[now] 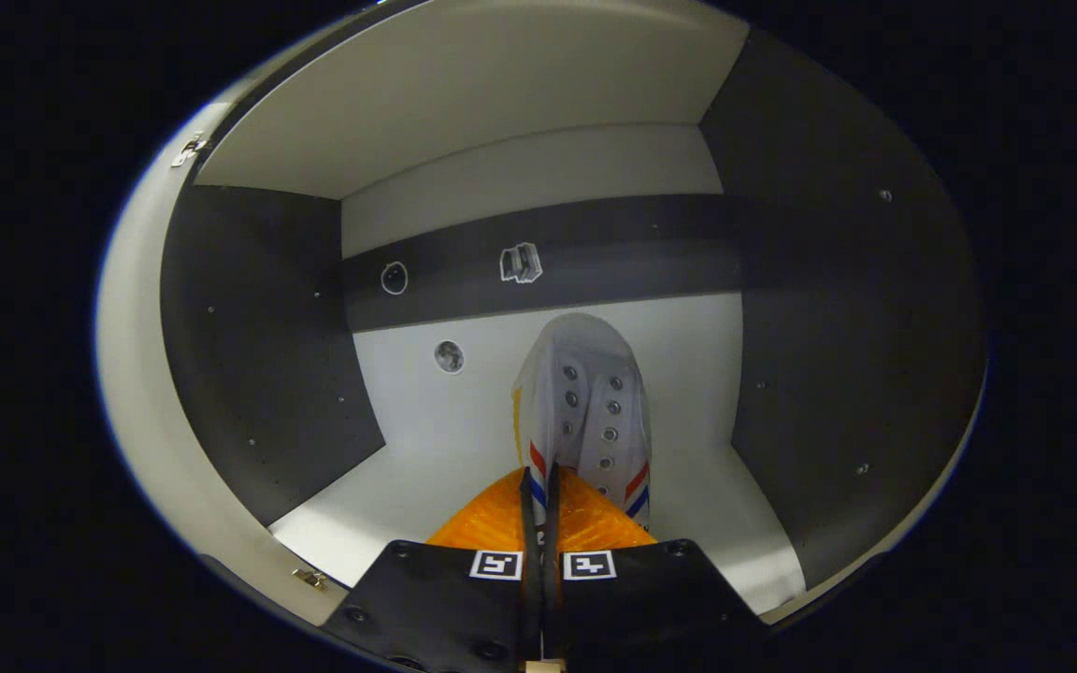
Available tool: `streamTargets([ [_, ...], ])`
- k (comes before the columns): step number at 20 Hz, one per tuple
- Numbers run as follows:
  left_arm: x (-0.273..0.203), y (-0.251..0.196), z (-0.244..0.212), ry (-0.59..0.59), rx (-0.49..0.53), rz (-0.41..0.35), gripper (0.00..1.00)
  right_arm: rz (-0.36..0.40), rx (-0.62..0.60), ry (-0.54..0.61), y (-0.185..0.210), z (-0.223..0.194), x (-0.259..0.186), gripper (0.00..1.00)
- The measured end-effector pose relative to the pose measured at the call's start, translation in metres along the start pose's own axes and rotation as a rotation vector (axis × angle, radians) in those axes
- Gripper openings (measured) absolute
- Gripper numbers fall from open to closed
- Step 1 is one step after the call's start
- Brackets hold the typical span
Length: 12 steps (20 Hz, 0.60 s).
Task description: Grab one shoe with the right hand and put it into the shoe cabinet, grab the other shoe with the left hand and put it into the shoe cabinet; then close the right door with the right hand and the left door with the left hand.
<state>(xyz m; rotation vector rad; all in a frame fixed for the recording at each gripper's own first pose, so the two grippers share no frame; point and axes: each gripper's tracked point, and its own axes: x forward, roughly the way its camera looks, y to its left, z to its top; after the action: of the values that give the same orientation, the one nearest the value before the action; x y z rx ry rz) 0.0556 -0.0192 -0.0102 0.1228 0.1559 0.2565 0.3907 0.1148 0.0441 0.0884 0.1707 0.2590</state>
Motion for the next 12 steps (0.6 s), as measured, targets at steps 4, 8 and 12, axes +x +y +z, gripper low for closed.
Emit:
streamTargets([
  [4, -0.003, -0.011, -0.002, 0.022, 0.005, 0.027, 0.94, -0.012, 0.032, 0.031, -0.005, -0.012, 0.017, 0.03],
  [8, 0.002, -0.017, -0.005, 0.035, 0.027, 0.023, 0.94, -0.029, 0.022, 0.063, -0.004, -0.026, 0.026, 0.09],
  [12, 0.008, -0.022, -0.007, 0.035, 0.005, 0.028, 0.94, 0.001, -0.001, -0.095, 0.007, 0.015, 0.021, 0.27],
])
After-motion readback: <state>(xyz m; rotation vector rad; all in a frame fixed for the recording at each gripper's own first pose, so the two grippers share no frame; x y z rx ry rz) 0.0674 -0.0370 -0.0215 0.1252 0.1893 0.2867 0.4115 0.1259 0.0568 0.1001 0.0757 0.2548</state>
